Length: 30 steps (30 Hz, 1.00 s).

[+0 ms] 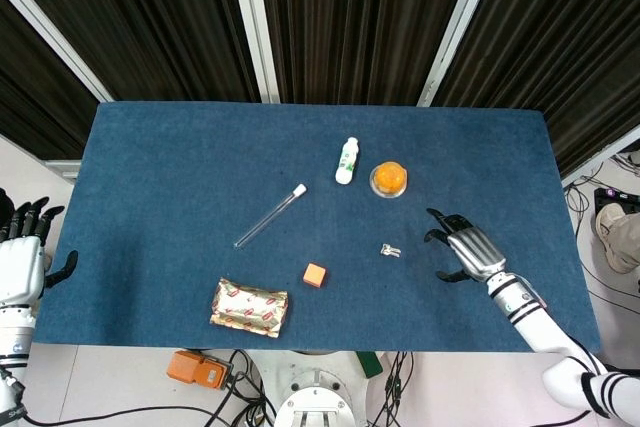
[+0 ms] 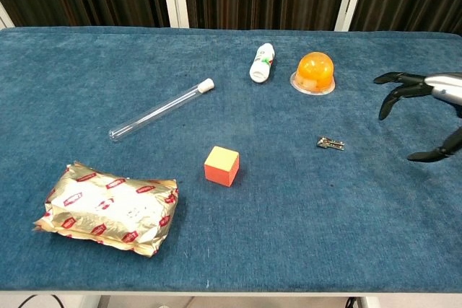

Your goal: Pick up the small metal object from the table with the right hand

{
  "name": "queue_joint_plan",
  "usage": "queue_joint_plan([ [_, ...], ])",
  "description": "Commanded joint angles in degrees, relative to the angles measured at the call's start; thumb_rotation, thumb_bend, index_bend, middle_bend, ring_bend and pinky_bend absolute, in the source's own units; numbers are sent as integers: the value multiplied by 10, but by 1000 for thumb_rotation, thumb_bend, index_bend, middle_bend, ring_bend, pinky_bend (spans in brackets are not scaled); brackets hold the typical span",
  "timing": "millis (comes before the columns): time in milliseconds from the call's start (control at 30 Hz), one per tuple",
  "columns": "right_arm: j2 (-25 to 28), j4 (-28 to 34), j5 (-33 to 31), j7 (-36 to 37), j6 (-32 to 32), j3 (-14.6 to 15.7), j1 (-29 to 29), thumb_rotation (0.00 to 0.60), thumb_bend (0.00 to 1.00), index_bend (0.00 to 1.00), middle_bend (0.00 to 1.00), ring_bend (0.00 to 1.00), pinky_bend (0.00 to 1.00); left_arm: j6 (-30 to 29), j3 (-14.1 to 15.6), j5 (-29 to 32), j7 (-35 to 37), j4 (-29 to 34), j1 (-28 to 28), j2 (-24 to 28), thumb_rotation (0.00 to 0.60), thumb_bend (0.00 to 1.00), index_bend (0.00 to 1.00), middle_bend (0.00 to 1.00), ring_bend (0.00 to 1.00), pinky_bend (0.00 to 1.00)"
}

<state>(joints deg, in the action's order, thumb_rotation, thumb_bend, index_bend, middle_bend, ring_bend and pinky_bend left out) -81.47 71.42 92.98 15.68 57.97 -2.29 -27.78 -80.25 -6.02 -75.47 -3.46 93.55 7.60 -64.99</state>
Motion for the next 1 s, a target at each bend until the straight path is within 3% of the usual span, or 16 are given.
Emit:
queue_joint_plan([
  [33, -24, -23, -5, 20, -5, -5, -12, 600, 320, 466, 90, 214, 169, 1, 1, 0, -1, 0, 0, 0, 600, 300, 177, 71, 35, 151],
  [200, -66, -66, -11, 73, -3, -10, -29, 600, 321, 519, 90, 225, 169, 2, 1, 0, -3, 1, 1, 0, 600, 300, 177, 71, 35, 151],
  [500, -102, -115, -13, 104, -18, -6, -59, 600, 320, 553, 90, 230, 169, 6, 1, 3, -6, 1, 2, 1, 600, 300, 177, 71, 35, 151],
  [1000, -104, -105, -18, 89, -23, -3, -90, 600, 321, 599, 90, 232, 169, 9, 1, 7, -6, 3, 3, 1, 600, 300, 177, 71, 35, 151],
])
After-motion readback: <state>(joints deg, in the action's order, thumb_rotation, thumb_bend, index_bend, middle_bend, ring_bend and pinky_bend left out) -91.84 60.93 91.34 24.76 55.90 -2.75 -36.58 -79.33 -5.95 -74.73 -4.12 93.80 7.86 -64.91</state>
